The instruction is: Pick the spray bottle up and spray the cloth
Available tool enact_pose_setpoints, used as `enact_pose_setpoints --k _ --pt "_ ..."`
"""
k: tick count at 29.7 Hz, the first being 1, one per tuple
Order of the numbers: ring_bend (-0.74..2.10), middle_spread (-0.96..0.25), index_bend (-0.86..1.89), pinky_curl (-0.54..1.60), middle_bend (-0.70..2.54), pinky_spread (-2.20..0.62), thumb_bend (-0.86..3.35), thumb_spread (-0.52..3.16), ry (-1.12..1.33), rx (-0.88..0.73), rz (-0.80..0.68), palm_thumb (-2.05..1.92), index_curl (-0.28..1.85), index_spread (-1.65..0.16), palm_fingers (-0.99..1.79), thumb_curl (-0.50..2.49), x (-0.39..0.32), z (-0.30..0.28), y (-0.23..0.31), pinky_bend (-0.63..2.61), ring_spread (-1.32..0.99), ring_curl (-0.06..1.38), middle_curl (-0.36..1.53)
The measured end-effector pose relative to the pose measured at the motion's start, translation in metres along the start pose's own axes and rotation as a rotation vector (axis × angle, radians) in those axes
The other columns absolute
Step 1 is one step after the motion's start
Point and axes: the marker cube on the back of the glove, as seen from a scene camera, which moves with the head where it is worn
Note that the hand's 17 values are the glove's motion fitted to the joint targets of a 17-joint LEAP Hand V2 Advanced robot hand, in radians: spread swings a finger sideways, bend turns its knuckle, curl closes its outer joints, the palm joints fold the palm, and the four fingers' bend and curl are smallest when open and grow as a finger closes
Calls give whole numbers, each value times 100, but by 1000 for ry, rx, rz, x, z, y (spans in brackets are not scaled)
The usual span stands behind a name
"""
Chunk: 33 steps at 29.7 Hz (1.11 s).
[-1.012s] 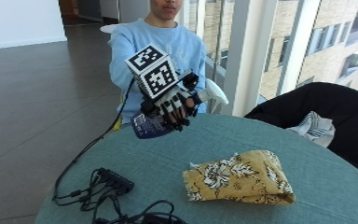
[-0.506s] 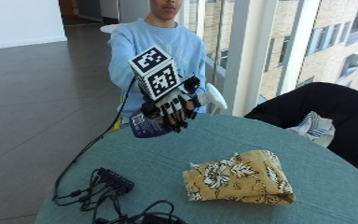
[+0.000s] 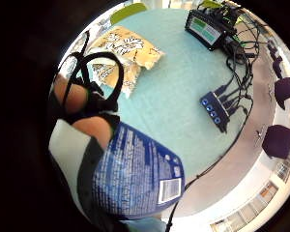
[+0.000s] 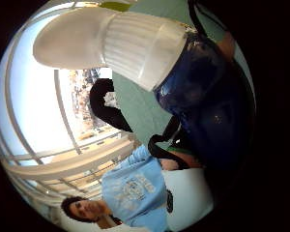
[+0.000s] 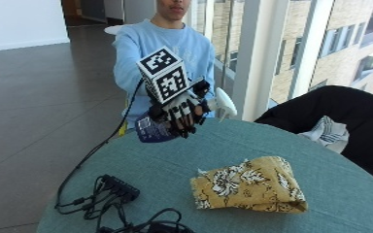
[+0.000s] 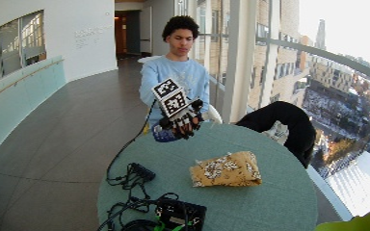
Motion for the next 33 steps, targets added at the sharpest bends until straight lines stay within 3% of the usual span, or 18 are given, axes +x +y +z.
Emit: enact_pose_setpoints --k 22,33 --pt "52 -7 11 38 29 12 -3 67 -82 13 -30 86 30 -22 112 66 -10 1 2 30 -1 39 46" --pt "51 -8 12 38 29 12 -3 69 -310 137 -265 85 30 -22 111 66 -65 0 12 30 -1 39 46"
